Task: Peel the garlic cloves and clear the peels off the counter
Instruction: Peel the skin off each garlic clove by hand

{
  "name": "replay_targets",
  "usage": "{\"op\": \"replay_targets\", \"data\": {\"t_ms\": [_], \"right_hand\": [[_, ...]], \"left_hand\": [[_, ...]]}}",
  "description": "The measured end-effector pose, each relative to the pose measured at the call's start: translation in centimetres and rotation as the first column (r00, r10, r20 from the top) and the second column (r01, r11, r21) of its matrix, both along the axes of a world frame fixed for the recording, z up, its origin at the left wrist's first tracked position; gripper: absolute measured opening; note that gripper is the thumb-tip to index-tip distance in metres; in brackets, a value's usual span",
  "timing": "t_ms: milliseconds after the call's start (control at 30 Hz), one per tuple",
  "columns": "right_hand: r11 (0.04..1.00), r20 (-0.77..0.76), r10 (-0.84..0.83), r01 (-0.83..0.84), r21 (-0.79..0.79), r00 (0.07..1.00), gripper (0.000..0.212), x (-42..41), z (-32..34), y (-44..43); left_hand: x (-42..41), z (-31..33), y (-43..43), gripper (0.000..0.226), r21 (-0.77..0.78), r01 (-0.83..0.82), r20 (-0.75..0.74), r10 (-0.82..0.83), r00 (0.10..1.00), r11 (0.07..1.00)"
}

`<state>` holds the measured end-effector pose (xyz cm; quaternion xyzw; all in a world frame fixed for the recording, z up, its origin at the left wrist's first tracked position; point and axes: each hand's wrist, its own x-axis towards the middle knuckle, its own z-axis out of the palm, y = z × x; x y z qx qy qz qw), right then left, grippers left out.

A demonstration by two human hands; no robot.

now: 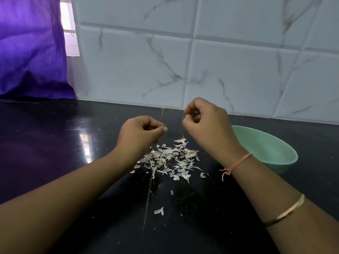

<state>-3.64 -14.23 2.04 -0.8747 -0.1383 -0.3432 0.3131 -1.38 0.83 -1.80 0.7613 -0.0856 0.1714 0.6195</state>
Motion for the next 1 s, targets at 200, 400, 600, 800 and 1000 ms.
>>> {"op": "replay_targets", "data": {"t_ms": [200, 400, 600, 800, 1000], "right_hand": [[0.885, -0.178, -0.395, 0.322, -0.335, 0.901, 0.014, 0.0, 1.9, -3.0], [0.793, -0.337, -0.570, 0.394, -0.465, 0.750, 0.025, -1.0, 2.7, -4.7], [0.786, -0.334, -0.575, 0.389, -0.481, 0.747, 0.009, -0.3, 2.1, -5.1], [0.801, -0.136, -0.528, 0.439, -0.406, 0.839, 0.011, 0.4, 1.6, -4.7], [0.868, 0.053, -0.287, 0.283, -0.408, 0.956, 0.014, 0.6, 1.1, -2.5]], "left_hand": [[0.3, -0.1, 0.4, 0.012, 0.026, -0.030, -0.011, 0.030, 0.999, 0.999], [0.5, -0.3, 0.6, 0.014, 0.078, -0.042, -0.056, 0.047, 0.997, 0.996], [0.2, 0.0, 0.8, 0.006, 0.176, -0.067, -0.045, 0.076, 0.996, 0.982], [-0.1, 0.5, 0.8, 0.034, 0.197, -0.113, -0.029, 0.121, 0.992, 0.974], [-0.1, 0.4, 0.8, 0.030, 0.195, -0.096, -0.030, 0.104, 0.994, 0.976]]}}
